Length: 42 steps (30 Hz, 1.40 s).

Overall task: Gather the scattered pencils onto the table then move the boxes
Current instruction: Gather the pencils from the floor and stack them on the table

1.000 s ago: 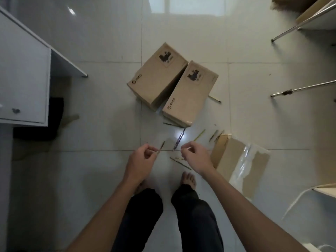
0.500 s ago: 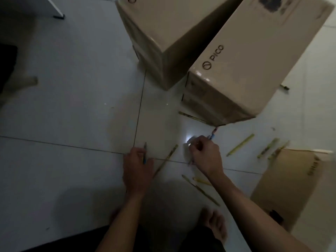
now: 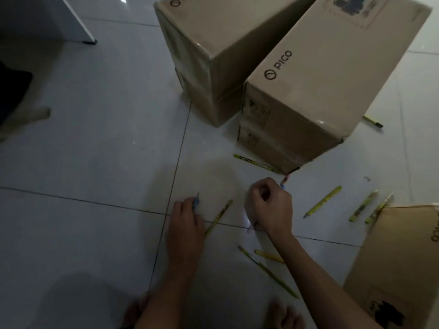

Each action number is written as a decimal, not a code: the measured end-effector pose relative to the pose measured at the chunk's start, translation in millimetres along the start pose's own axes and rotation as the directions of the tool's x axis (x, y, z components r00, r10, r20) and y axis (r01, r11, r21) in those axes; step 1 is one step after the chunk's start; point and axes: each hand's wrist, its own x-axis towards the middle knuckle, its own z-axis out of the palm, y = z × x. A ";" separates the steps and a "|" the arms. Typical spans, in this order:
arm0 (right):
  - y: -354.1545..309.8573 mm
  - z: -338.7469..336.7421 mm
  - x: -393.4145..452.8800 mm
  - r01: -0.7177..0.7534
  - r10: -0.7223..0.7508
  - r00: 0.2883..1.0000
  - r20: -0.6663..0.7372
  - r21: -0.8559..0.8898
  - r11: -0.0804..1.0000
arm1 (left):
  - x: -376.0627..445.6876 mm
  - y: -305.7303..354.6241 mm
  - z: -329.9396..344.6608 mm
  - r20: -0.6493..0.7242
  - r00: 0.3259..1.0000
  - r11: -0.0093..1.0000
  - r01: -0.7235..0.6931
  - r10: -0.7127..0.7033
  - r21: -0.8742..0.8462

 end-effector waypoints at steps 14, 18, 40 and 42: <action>34.4 -20.7 -3.2 -0.072 0.076 0.997 0.015 -0.186 0.980 | -1.2 19.5 12.7 0.204 0.971 0.991 -0.131 0.128 0.003; 33.9 -34.5 -3.2 -0.157 0.163 0.986 0.022 -0.178 0.971 | 2.5 31.0 18.1 0.214 0.960 0.977 -0.200 0.180 0.074; 63.5 -84.3 23.7 -0.262 0.242 0.952 -0.189 -0.090 0.961 | 90.1 116.7 49.0 0.301 0.824 0.782 -0.557 0.479 0.280; 69.0 -90.2 23.3 -0.284 0.255 0.942 -0.218 -0.111 0.953 | 92.7 118.5 50.5 0.310 0.819 0.771 -0.565 0.483 0.294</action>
